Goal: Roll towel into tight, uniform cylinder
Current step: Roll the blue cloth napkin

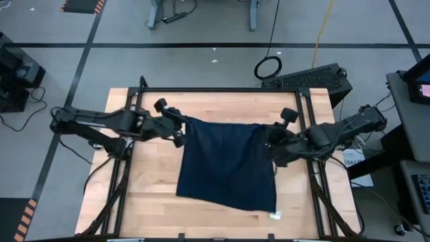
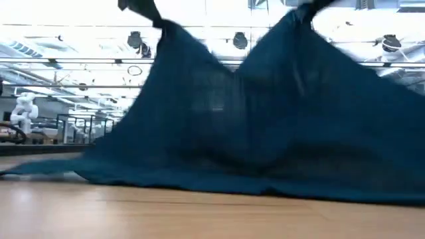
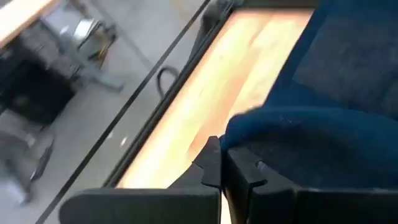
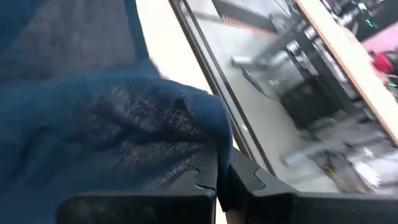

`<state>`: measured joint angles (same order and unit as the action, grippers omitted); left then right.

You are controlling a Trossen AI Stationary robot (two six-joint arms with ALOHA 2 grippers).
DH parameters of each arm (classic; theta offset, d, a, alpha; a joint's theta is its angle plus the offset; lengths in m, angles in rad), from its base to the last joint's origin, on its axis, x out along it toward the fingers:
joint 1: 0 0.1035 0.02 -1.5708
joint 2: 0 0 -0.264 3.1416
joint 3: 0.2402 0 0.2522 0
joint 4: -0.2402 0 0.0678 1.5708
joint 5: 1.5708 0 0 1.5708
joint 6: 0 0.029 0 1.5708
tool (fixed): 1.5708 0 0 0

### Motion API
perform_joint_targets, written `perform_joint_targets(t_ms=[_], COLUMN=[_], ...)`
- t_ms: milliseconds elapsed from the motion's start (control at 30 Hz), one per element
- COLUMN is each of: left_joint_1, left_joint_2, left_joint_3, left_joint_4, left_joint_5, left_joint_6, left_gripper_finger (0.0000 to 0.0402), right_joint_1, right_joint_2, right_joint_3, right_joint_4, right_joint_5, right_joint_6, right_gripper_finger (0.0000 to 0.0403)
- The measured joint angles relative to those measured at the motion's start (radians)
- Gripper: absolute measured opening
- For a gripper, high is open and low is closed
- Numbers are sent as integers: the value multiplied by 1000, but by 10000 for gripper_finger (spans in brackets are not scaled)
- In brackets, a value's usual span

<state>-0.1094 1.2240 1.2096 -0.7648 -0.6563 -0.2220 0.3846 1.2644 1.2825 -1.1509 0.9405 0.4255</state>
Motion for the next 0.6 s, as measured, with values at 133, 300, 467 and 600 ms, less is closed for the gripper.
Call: perform_joint_targets(t_ms=[133,300,467,600], left_joint_1=[61,101,125,136], left_joint_2=[1,0,0,17], left_joint_3=[-147,-239,-293,-325], left_joint_4=[104,167,241,323], left_joint_5=[12,17,31,59], left_joint_6=[-27,-27,-26,-2], left_gripper_finger=[4,4,4,4], right_joint_1=[-70,-121,-160,-192], right_joint_2=[0,0,0,0], right_joint_3=[-162,-310,-418,-491], right_joint_4=[74,184,387,533], right_joint_5=[-2,-4,-1,-5], right_joint_6=[-3,-10,-89,-146], right_gripper_finger=[0,0,0,0])
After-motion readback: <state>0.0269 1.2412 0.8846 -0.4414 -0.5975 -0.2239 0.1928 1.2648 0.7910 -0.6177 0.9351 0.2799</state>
